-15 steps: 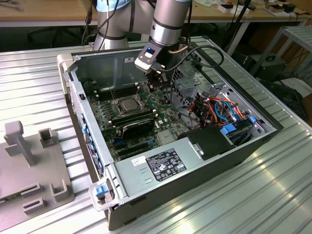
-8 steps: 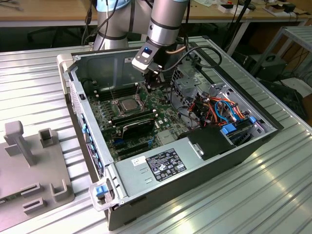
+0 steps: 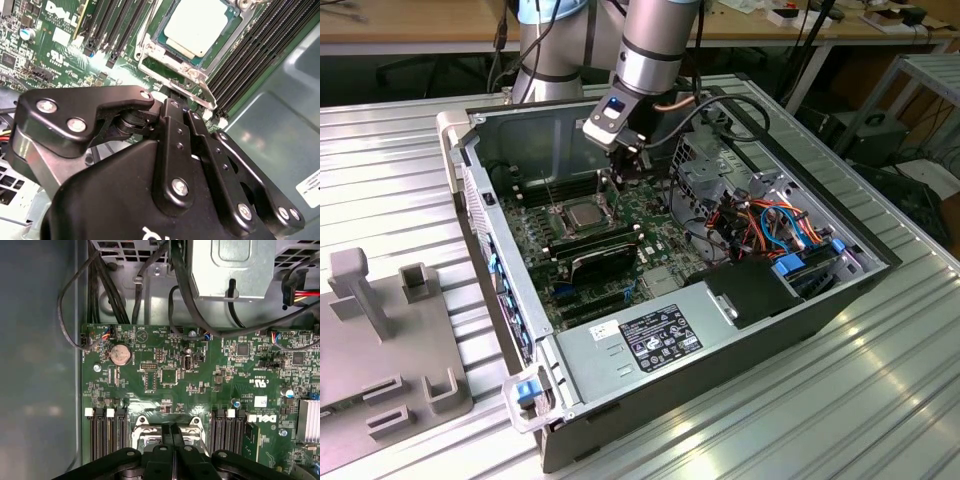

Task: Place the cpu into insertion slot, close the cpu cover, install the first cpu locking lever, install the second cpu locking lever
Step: 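Close the cpu cover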

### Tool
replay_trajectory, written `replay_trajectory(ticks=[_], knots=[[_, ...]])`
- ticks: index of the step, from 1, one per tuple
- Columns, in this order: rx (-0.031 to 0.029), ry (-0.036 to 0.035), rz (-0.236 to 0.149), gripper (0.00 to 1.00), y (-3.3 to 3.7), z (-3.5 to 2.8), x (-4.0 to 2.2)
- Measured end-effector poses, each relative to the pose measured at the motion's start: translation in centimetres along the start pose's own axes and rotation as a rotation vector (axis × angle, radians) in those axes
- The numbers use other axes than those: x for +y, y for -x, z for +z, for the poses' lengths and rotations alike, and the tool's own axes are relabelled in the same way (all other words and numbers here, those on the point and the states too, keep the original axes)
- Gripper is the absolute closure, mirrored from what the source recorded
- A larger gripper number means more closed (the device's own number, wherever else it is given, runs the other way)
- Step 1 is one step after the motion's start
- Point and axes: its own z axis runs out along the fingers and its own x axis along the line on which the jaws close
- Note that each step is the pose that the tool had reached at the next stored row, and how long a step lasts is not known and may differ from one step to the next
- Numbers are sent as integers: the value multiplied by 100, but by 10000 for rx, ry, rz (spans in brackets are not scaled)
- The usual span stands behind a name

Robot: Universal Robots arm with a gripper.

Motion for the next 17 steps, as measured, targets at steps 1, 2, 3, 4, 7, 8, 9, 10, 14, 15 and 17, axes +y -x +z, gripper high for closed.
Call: replay_trajectory(ticks=[1, 2, 3, 4, 7, 8, 9, 10, 14, 15, 17], knots=[[0, -7, 0, 89, -1, 1, -10], [0, -10, 0, 89, -1, 1, -18], [0, -20, -1, 89, -2, 2, -35], [-1, -24, -1, 89, -2, 3, -42], [1, -42, -1, 89, -4, 6, -68], [1, -48, -2, 89, -4, 8, -77], [2, -57, -2, 89, -5, 13, -96], [1, -72, -2, 89, -5, 21, -130], [2, -97, -3, 89, -8, 68, -239], [2, -102, -3, 89, -10, 86, -270], [2, -115, -3, 89, -11, 103, -300]])
